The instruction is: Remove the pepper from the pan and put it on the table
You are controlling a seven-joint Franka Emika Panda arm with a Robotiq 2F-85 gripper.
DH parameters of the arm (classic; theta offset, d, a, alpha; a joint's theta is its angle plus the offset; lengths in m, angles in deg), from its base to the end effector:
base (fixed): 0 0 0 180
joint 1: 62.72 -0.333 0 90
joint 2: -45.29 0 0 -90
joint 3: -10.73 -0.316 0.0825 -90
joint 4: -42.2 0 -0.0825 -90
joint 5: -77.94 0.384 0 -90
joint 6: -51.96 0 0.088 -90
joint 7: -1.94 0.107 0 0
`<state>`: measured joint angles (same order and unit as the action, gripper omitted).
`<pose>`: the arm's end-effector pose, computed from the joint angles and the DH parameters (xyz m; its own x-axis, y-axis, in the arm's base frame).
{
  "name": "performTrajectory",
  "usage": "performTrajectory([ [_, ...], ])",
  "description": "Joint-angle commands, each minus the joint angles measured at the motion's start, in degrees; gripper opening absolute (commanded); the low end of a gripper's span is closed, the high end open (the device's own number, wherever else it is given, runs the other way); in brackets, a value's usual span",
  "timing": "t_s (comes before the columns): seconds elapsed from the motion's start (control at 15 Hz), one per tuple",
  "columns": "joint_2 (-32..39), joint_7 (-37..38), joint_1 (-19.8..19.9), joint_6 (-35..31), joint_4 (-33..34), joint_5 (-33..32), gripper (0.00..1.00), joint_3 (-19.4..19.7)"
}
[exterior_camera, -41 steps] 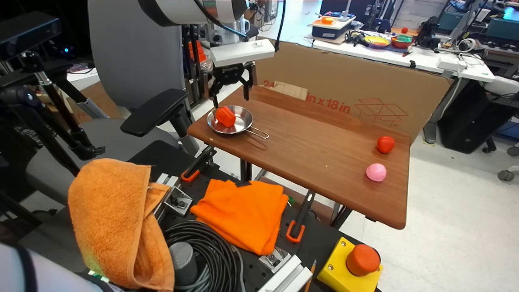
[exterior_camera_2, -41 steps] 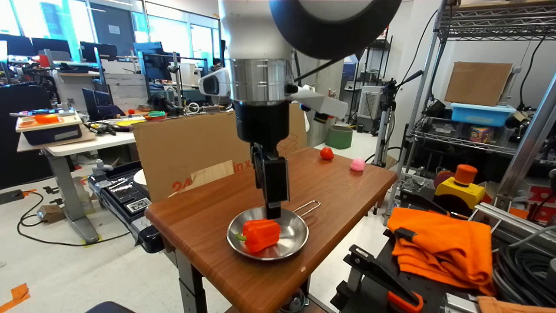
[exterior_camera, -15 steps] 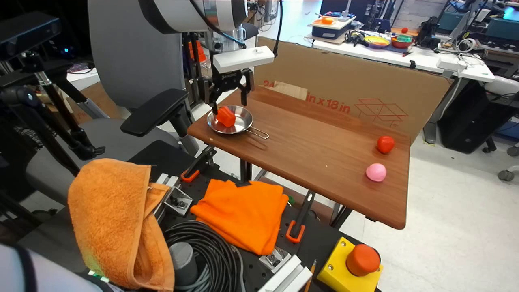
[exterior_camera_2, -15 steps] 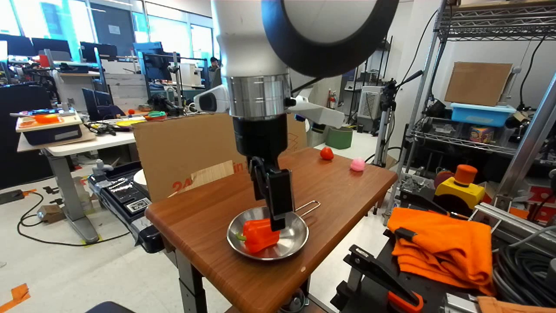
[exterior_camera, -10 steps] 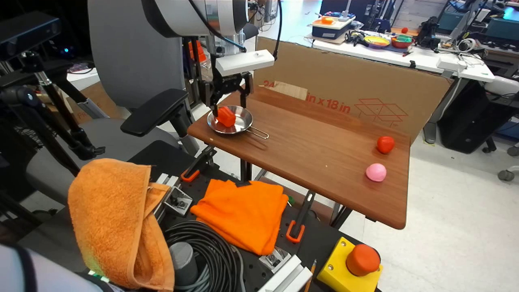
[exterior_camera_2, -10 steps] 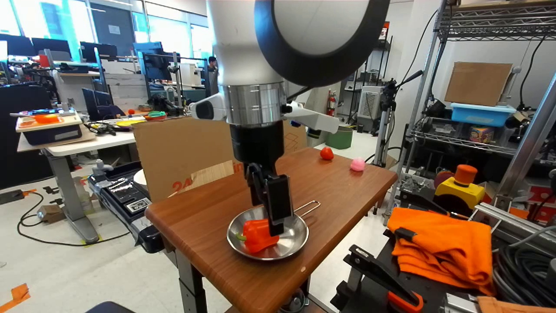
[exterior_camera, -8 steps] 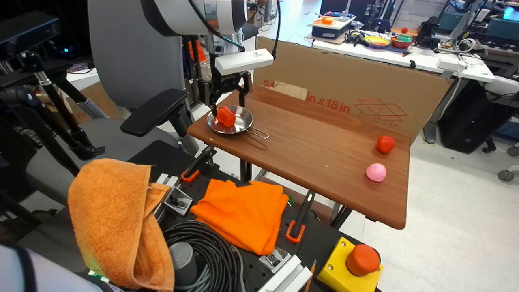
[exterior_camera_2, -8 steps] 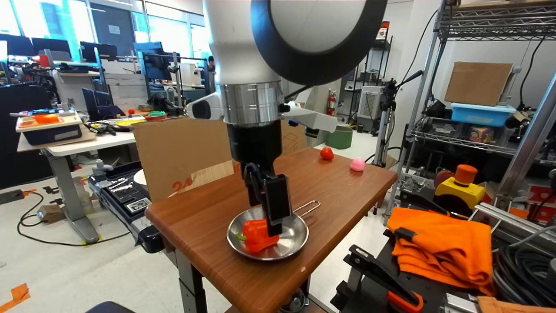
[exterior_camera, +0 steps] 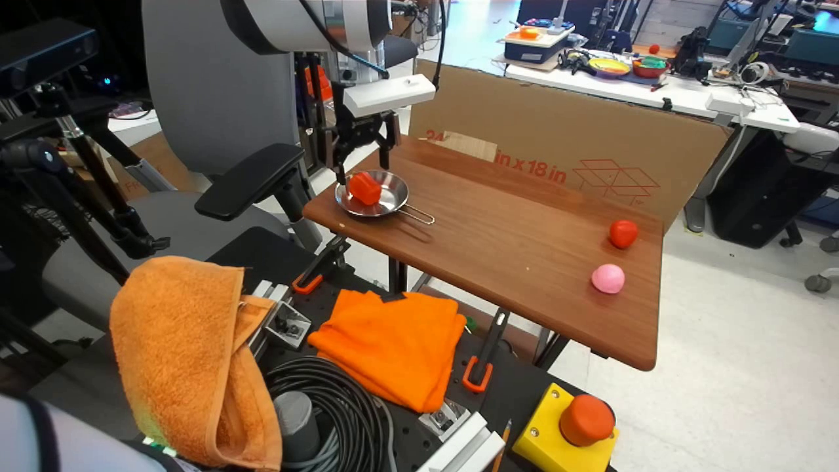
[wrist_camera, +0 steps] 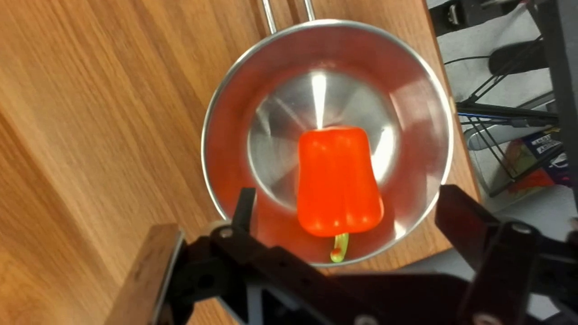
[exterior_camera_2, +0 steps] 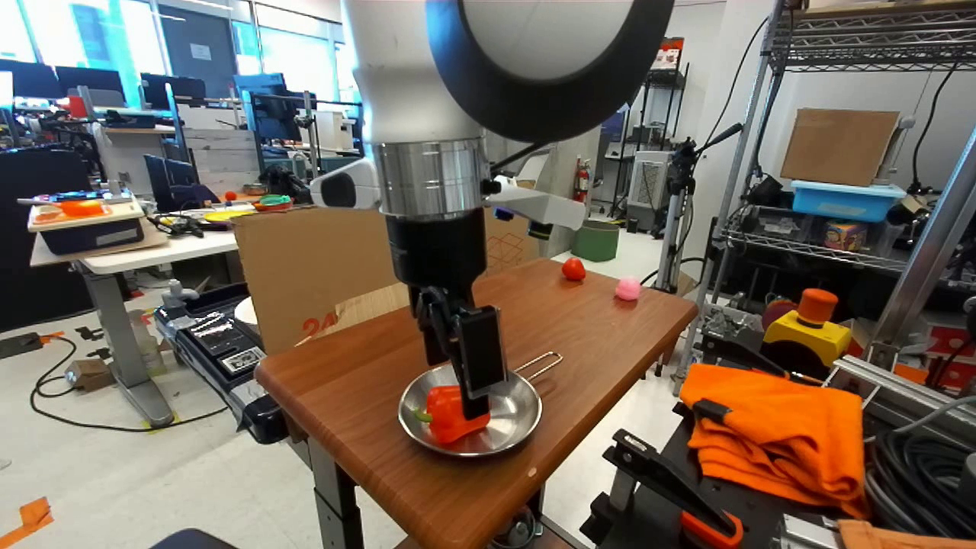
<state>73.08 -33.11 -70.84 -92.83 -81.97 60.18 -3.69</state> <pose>0.5050 0.2176 0.1652 0.3159 0.9432 -0.1028 0.9469 -0.3203 -0.0289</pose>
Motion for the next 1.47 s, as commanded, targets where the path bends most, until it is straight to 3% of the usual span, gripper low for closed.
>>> performTrajectory([
  [0.0, 1.19, -2.42, 0.20, 1.40, 1.53, 0.51, 1.00, -0.52],
  [0.07, 1.20, -2.41, 0.18, 1.42, 1.50, 0.50, 1.00, -0.46],
  [0.13, 1.27, -2.49, 0.29, 1.33, 1.48, 0.66, 0.94, -0.49],
  [0.2, 1.30, -2.47, 0.29, 1.31, 1.45, 0.66, 0.76, -0.46],
  [0.4, 1.48, -2.36, 0.34, 1.31, 1.50, 0.69, 0.60, -0.39],
  [0.73, 1.50, -2.35, 0.34, 1.32, 1.58, 0.64, 0.23, -0.38],
  [1.4, 0.24, -1.17, -0.09, 1.32, 0.93, 0.32, 0.19, -0.10],
])
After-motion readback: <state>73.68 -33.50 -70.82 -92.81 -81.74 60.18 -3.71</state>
